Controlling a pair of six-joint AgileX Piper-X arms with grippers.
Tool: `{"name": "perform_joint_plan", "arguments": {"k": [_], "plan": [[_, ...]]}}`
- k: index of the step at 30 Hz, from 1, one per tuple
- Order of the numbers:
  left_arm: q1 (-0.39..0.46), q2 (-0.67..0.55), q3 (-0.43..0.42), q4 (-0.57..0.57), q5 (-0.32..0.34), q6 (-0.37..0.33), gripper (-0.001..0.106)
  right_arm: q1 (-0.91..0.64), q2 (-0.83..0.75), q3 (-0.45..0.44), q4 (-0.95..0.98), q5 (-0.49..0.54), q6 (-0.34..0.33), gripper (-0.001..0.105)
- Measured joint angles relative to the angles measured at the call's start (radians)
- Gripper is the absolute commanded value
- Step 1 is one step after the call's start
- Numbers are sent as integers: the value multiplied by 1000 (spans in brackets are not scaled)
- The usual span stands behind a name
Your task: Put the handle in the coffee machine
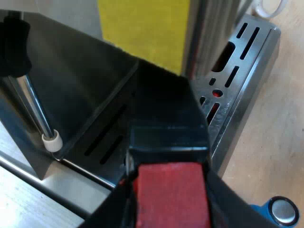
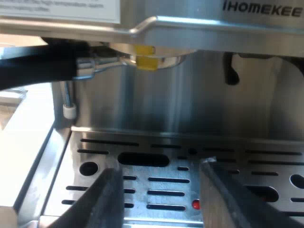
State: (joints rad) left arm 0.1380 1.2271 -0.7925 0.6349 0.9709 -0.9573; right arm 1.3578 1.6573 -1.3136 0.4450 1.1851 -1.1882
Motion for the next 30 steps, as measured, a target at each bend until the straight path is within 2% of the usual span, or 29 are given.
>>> {"name": "perform_joint_plan", "arguments": {"k": [6, 8, 17, 20, 21, 24, 26, 28, 30], "plan": [[0, 0, 0, 0, 0, 0, 0, -80, 0, 29, -7, -109, 0, 39], [0, 0, 0, 0, 0, 0, 0, -101, 0, 64, -69, -145, 0, 39], [0, 0, -2, 6, 0, 0, 0, -117, 0, 225, -367, -156, -8, 39], [0, 0, -2, 7, 0, -2, 0, -142, 0, 268, -474, -165, -94, 39], [0, 0, -2, 7, 0, -2, 0, -155, 0, 278, -516, -182, -141, 39], [0, 0, -2, 7, 0, -2, 0, -185, 0, 283, -608, -250, -238, 39], [0, 0, -2, 7, 0, -2, 0, -207, 10, 283, -731, -288, -339, 39], [0, 0, -2, 7, 0, -2, 0, -223, 30, 283, -816, -313, -412, 39], [0, 0, -2, 7, 0, -2, 0, -233, 55, 283, -903, -342, -457, 39]]}}
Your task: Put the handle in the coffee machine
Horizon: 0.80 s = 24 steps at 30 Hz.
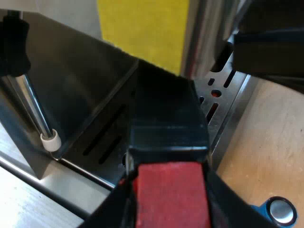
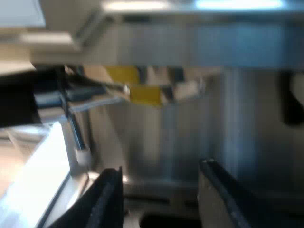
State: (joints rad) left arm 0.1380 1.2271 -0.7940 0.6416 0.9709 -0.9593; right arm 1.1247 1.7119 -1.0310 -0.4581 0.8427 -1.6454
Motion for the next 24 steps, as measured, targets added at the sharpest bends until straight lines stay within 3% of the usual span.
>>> {"name": "perform_joint_plan", "arguments": {"k": [7, 24], "plan": [[0, 0, 0, 0, 0, 0, 0, -22, 103, 0, -219, -18, -111, 39], [0, 0, 0, 2, 0, 0, 0, -115, 149, -6, -361, -75, -119, 39]]}}
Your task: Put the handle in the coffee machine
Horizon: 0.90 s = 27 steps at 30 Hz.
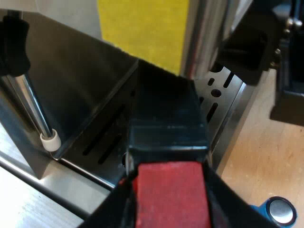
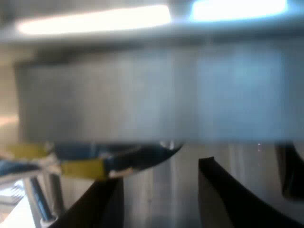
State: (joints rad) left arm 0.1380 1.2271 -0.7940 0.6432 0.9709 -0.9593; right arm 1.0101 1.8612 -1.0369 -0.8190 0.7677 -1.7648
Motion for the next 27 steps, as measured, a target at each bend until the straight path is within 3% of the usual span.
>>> {"name": "perform_joint_plan", "arguments": {"k": [4, 9, 17, 24, 27], "plan": [[0, 0, 0, 0, 0, 0, 0, -6, 20, -21, 0, -19, -2, 39], [0, 0, 0, 0, 2, 0, 0, -5, 50, -67, -4, -44, -54, 39], [0, 0, 0, 2, 2, 0, 0, -5, 58, -76, -25, 12, -62, 39], [2, 24, -3, 7, 24, 0, 0, -3, 67, -76, -53, 11, -71, 20], [2, 24, -3, 7, 24, 0, 0, -3, 69, -76, -53, 14, -71, 21]]}}
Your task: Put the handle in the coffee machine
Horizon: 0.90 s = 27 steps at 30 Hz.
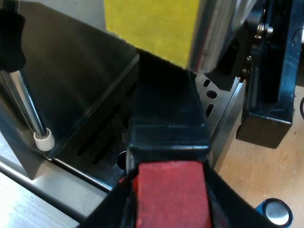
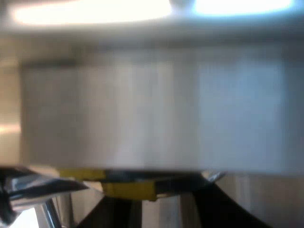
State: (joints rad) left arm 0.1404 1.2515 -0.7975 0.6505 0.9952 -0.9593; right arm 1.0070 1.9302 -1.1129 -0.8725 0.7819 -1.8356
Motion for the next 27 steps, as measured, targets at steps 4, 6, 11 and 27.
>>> {"name": "perform_joint_plan", "arguments": {"k": [4, 6, 11, 27], "plan": [[0, 0, 0, 0, 0, 0, 0, 0, 0, 0, -8, 0, 0, 25], [0, 0, 0, 0, 0, 0, 0, 0, 0, 2, -11, 0, -4, 27], [0, 0, 0, 0, 0, 0, 0, 0, 0, 2, -19, 8, -22, 27], [0, 0, -2, 1, 0, 0, 5, 0, 18, 7, -93, 8, -94, 27]]}}
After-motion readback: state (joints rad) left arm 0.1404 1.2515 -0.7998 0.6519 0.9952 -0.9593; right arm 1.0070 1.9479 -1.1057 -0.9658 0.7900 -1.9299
